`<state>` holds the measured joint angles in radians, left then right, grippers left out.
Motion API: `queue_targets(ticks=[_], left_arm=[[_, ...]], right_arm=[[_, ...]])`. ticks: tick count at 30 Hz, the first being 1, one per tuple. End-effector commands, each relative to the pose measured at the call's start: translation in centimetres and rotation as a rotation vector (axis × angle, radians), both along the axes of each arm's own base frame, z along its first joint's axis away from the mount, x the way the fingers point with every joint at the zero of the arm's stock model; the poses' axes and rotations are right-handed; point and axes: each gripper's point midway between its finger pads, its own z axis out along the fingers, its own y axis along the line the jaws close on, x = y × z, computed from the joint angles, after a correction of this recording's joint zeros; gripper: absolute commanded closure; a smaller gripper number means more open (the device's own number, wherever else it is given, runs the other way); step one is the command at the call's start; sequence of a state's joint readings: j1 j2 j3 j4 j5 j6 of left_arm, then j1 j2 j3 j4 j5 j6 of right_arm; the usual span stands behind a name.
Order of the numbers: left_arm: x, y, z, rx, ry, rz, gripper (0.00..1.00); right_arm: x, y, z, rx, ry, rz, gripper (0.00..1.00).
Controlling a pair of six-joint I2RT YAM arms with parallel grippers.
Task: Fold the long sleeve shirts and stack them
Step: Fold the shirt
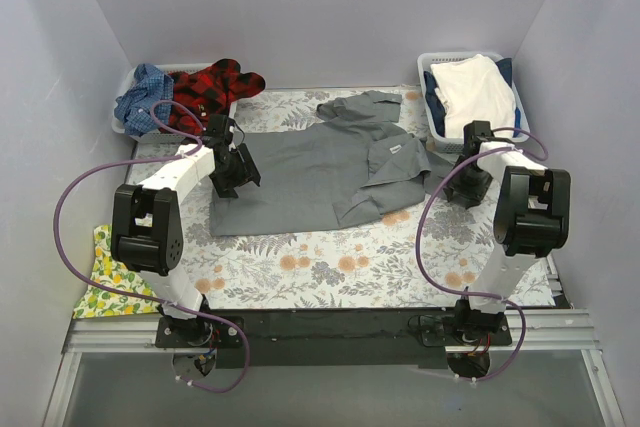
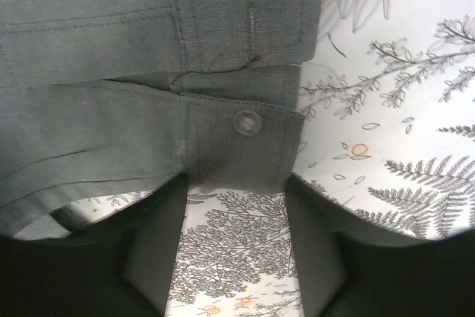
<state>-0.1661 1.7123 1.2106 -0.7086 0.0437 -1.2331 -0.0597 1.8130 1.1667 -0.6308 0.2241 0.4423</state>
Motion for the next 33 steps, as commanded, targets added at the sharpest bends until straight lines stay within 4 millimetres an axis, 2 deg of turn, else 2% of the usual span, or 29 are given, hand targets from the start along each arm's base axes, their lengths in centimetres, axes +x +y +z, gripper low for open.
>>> queue_targets(ticks=[1,2,3,4,6,8,10,11,13,14,16,17,19,20,22,23,26,27,29,30,31,32,33], left_arm=[[0.4,0.2,0.8,0.020,-0.016,-0.013,0.36],[0.5,0.2,0.9,0.020,-0.019,-0.014,0.36],[0.5,0.2,0.8,0.020,-0.015,-0.014,0.36],[0.5,0.2,0.9,0.021,-0.018,-0.014,0.36],[0.6,0.2,0.9,0.021,-0.018,-0.014,0.36],[0.7,0.3,1.0,0.024,-0.019,-0.011,0.36],[0.7,0.3,0.9,0.026,-0.014,-0.012,0.36],[0.6,0.3,0.8,0.025,-0.013,-0.011,0.36],[0.5,0.1,0.6,0.020,-0.010,-0.016,0.36],[0.5,0.1,0.5,0.021,-0.009,-0.016,0.36],[0.6,0.1,0.4,0.018,-0.007,-0.021,0.36],[0.6,0.1,0.2,0.019,-0.004,-0.021,0.36],[0.9,0.0,0.3,0.020,-0.011,-0.027,0.36],[1.0,0.0,0.1,0.022,-0.006,-0.029,0.36],[1.2,0.2,0.2,0.033,-0.010,-0.033,0.36],[1.5,0.2,0.4,0.035,-0.018,-0.034,0.36],[2.0,0.3,0.6,0.047,-0.023,-0.036,0.36],[2.0,0.3,0.6,0.045,-0.017,-0.034,0.36],[2.3,0.2,1.0,0.040,-0.025,-0.024,0.36],[2.7,0.1,1.3,0.035,-0.042,-0.022,0.36],[2.9,0.0,1.6,0.028,-0.051,-0.020,0.36],[3.0,-0.2,1.9,0.018,-0.057,-0.019,0.36],[3.3,-0.3,2.3,0.011,-0.065,-0.018,0.35]], right_arm=[[0.9,-0.6,-1.5,-0.018,0.013,-0.026,0.55],[0.9,-0.5,-1.5,-0.013,0.011,-0.026,0.65],[0.8,-0.5,-1.5,-0.015,0.011,-0.026,0.82],[0.6,-0.5,-1.4,-0.014,0.011,-0.028,0.91],[0.2,-0.6,-1.0,-0.021,0.000,-0.031,0.99],[-0.2,-0.6,0.1,-0.023,-0.024,-0.031,0.99],[-1.5,-0.6,0.5,-0.031,-0.027,-0.033,0.99],[-1.6,-0.8,2.1,-0.042,-0.075,-0.038,0.99],[-2.8,-1.3,3.1,-0.074,-0.102,-0.058,0.99],[-2.9,-1.6,5.1,-0.089,-0.172,-0.069,0.99],[-3.5,-2.4,6.9,-0.131,-0.229,-0.096,0.99],[-3.5,-2.7,8.9,-0.150,-0.299,-0.112,0.99],[-3.6,-3.4,11.2,-0.189,-0.371,-0.134,0.99],[-3.4,-3.6,13.4,-0.199,-0.443,-0.138,0.99],[-2.6,-3.6,15.8,-0.202,-0.530,-0.128,0.99],[-2.0,-3.4,17.8,-0.196,-0.590,-0.118,0.99],[0.0,-2.0,20.5,-0.146,-0.677,-0.024,0.99],[1.0,-0.9,22.4,-0.127,-0.725,0.036,0.99],[2.5,0.6,23.7,-0.114,-0.755,0.107,0.99],[3.3,2.8,25.1,-0.093,-0.790,0.183,0.99],[3.8,3.9,25.7,-0.092,-0.797,0.246,0.99],[4.7,5.1,25.3,-0.083,-0.785,0.290,0.99],[5.0,7.7,25.5,-0.062,-0.788,0.367,0.99]])
